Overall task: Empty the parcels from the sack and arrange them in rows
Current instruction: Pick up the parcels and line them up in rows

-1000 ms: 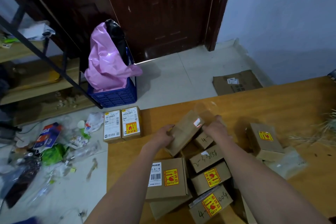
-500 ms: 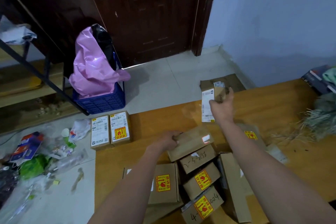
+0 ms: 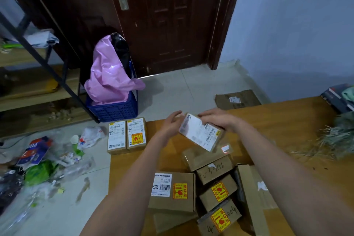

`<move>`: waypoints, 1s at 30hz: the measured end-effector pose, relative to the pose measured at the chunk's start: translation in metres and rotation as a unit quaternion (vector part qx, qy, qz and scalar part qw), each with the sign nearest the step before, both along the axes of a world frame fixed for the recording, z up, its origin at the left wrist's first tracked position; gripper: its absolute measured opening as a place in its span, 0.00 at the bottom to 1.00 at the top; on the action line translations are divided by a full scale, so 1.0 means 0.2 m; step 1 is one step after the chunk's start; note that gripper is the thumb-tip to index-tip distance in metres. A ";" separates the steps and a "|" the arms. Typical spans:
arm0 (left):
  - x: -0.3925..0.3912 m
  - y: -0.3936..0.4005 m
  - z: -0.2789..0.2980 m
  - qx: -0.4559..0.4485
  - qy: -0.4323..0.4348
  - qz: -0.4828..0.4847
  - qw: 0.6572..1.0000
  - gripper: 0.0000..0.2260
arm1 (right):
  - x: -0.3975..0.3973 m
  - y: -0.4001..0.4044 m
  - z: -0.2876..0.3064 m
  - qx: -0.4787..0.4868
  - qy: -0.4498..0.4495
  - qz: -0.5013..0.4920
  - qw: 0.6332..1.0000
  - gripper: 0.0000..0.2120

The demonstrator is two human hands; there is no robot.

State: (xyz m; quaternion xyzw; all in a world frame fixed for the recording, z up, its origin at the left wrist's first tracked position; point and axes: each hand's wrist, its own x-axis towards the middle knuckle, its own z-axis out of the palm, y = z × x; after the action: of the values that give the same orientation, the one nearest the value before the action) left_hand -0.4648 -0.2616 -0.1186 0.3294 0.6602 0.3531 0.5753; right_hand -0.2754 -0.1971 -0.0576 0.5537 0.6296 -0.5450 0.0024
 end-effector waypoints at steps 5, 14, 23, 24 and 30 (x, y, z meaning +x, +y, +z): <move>-0.19 -0.11 0.07 -0.024 -0.051 -0.129 0.990 0.24 | -0.17 -0.02 0.09 -0.075 -0.004 0.151 0.986 0.18; -0.41 -0.36 -0.02 -0.041 -0.129 0.151 0.979 0.22 | -0.39 -0.14 -0.10 -0.058 0.029 -0.154 0.986 0.44; -0.42 -0.46 -0.05 -0.061 -0.143 0.129 0.979 0.25 | -0.61 -0.39 -0.23 -0.186 0.149 -0.211 0.948 0.22; -0.42 -0.47 -0.06 -0.066 -0.118 0.116 0.984 0.25 | -0.63 -0.39 -0.24 -0.168 0.139 -0.218 0.951 0.21; -0.50 -0.50 -0.17 -0.057 0.070 0.138 0.986 0.16 | -0.69 -0.37 -0.31 -0.100 0.083 -0.219 0.967 0.14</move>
State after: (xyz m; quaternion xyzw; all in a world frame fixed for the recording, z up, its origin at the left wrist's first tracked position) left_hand -0.5656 -0.3626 -0.1523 0.2259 0.7573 0.3668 0.4909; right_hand -0.4133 -0.2705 -0.1190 0.6276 0.4335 -0.6366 -0.1137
